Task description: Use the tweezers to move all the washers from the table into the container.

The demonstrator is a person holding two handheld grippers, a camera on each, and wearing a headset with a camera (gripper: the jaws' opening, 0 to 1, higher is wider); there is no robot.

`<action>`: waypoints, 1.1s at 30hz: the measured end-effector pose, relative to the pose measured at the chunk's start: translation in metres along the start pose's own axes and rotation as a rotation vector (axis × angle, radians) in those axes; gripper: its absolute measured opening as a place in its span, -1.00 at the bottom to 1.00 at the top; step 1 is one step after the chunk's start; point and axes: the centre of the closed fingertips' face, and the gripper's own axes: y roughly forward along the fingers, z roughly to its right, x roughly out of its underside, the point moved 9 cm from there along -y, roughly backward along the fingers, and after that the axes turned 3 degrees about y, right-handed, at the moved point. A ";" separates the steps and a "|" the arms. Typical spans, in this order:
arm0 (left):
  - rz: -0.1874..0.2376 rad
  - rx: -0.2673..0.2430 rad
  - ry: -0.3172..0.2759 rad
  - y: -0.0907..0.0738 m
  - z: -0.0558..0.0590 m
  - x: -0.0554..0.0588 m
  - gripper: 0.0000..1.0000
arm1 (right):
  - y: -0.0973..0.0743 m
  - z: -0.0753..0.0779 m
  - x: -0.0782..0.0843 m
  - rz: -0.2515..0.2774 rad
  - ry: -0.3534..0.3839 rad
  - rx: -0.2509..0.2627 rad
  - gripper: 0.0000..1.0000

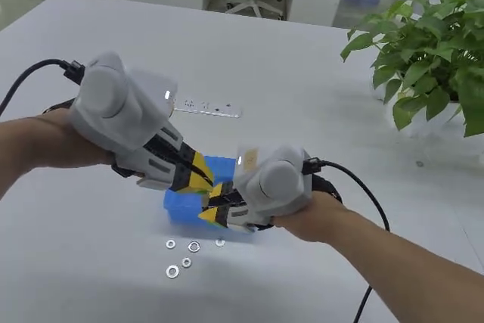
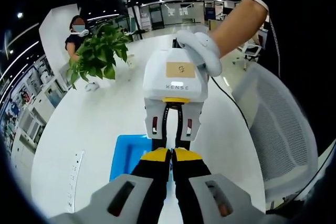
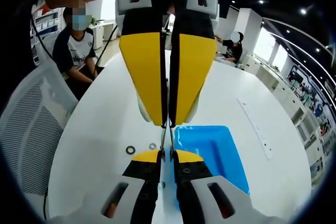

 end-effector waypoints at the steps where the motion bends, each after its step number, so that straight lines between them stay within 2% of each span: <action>1: -0.001 0.001 -0.002 0.000 0.002 0.001 -0.89 | 0.001 -0.002 0.000 0.000 0.000 -0.003 -0.78; 12: -0.013 0.010 -0.034 -0.002 0.024 0.012 -0.89 | 0.016 -0.021 0.001 0.004 0.004 -0.041 -0.77; 33: -0.034 0.021 -0.091 -0.004 0.047 0.037 -0.89 | 0.042 -0.045 0.005 0.011 0.004 -0.100 -0.77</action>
